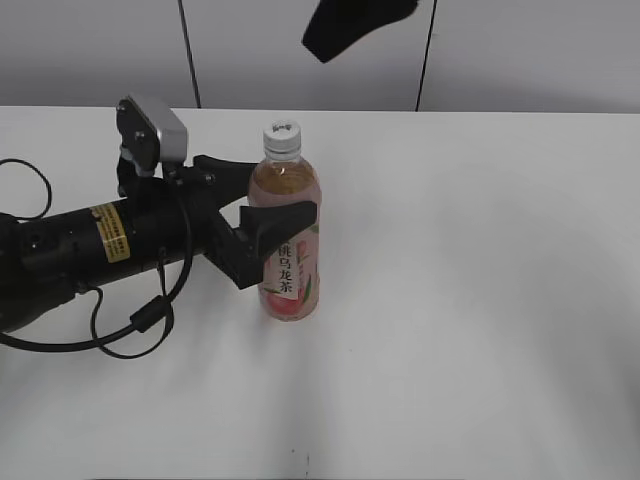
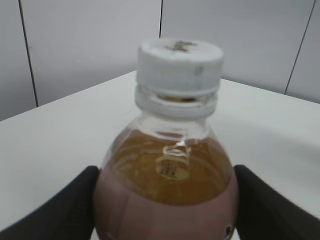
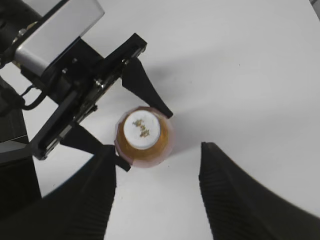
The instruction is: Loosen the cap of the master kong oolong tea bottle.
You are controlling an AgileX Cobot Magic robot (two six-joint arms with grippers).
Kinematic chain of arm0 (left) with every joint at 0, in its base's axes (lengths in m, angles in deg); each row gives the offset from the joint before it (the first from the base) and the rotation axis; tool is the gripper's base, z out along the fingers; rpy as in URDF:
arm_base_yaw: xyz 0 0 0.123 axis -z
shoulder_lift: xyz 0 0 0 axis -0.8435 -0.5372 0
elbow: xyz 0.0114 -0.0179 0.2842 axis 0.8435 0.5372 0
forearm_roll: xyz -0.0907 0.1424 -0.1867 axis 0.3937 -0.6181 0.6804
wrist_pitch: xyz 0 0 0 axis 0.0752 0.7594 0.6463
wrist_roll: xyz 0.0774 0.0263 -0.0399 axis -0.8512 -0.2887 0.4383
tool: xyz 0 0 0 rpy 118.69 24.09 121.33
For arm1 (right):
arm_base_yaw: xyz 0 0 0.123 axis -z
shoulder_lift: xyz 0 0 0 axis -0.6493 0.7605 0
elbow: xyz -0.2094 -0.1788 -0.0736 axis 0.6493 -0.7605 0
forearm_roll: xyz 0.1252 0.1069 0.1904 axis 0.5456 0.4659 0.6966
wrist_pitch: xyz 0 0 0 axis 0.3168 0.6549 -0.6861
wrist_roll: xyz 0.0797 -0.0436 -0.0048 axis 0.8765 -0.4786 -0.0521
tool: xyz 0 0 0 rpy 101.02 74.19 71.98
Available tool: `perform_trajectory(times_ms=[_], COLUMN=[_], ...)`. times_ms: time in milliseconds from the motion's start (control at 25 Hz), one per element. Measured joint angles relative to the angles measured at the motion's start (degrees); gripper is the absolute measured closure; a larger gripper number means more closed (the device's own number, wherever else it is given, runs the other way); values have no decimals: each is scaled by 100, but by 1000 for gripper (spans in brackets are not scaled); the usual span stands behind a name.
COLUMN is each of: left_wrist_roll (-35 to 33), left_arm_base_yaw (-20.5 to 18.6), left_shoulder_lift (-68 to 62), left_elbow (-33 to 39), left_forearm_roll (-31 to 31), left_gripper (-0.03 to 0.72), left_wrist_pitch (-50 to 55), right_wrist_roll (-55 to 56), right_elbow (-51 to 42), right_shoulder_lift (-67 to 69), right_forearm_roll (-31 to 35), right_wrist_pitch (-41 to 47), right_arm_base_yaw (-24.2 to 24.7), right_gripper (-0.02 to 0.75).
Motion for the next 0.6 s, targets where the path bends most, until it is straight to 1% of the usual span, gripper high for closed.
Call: perform_trajectory(times_ms=[120, 240, 400, 600], left_wrist_roll=[0, 0, 0, 0], left_arm_base_yaw=[0, 0, 0, 0], left_shoulder_lift=[0, 0, 0, 0], left_elbow=[0, 0, 0, 0], left_forearm_roll=[0, 0, 0, 0], left_gripper=[213, 213, 213, 213], left_wrist_pitch=[0, 0, 0, 0], right_wrist_roll=[105, 357, 1147, 1959], right_elbow=[526, 813, 855, 859], right_shoulder_lift=[379, 632, 773, 802], right_forearm_roll=[-108, -226, -580, -652], right_wrist_pitch=[6, 18, 46, 52], right_arm_base_yaw=[-192, -351, -554, -618], right_gripper=[332, 332, 332, 332])
